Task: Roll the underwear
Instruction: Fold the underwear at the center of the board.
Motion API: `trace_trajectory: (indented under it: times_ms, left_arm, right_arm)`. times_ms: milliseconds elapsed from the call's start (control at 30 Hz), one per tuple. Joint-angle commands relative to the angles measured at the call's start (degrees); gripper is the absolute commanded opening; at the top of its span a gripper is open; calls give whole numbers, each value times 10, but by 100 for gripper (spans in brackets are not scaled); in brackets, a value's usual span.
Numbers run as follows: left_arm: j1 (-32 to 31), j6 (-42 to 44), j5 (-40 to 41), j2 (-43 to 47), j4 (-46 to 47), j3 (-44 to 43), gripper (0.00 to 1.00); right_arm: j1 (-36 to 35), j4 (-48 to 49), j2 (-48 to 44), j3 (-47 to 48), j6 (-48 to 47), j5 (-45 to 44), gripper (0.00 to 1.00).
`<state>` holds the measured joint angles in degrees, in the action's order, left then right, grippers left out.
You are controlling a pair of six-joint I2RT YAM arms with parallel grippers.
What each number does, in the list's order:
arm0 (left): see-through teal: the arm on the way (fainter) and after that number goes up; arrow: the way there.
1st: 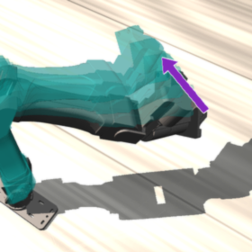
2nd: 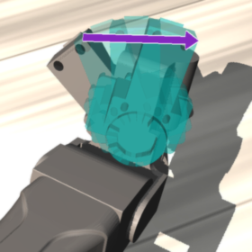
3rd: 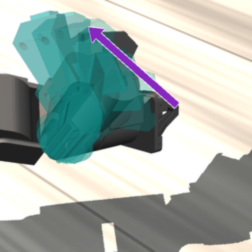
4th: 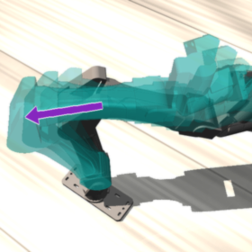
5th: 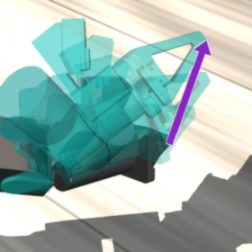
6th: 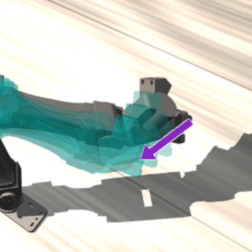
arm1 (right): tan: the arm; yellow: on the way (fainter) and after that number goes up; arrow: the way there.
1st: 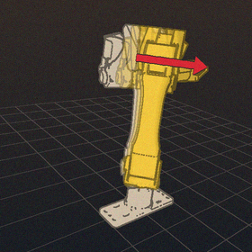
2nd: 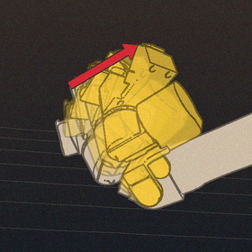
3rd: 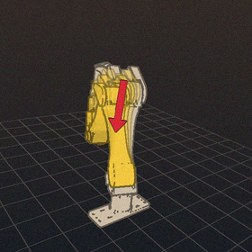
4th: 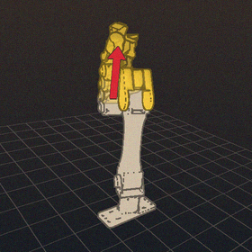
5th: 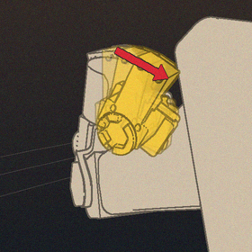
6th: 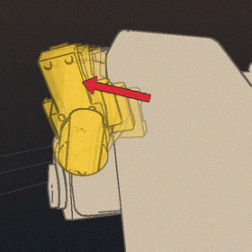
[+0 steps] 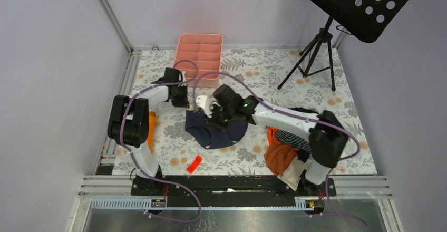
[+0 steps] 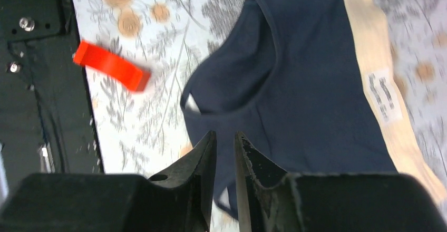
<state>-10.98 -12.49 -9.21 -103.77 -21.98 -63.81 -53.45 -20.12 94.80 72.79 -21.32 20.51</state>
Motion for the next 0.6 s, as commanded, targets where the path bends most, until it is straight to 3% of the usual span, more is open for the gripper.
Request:
trace_trajectory:
  times_ms: [0,200,400,567]
  left_arm:
    - [57,-12,-72,29,1,21,0]
    - [76,4,-153,24,6,28,0]
    - [108,-5,-167,27,7,24,0]
    - [126,-4,-166,23,2,15,0]
  right_arm:
    - [-47,117,84,54,-25,-12,25]
    - [-81,207,187,107,-32,-31,26]
    - [-93,276,262,171,-1,-48,32]
    - [-97,270,305,201,13,-63,35]
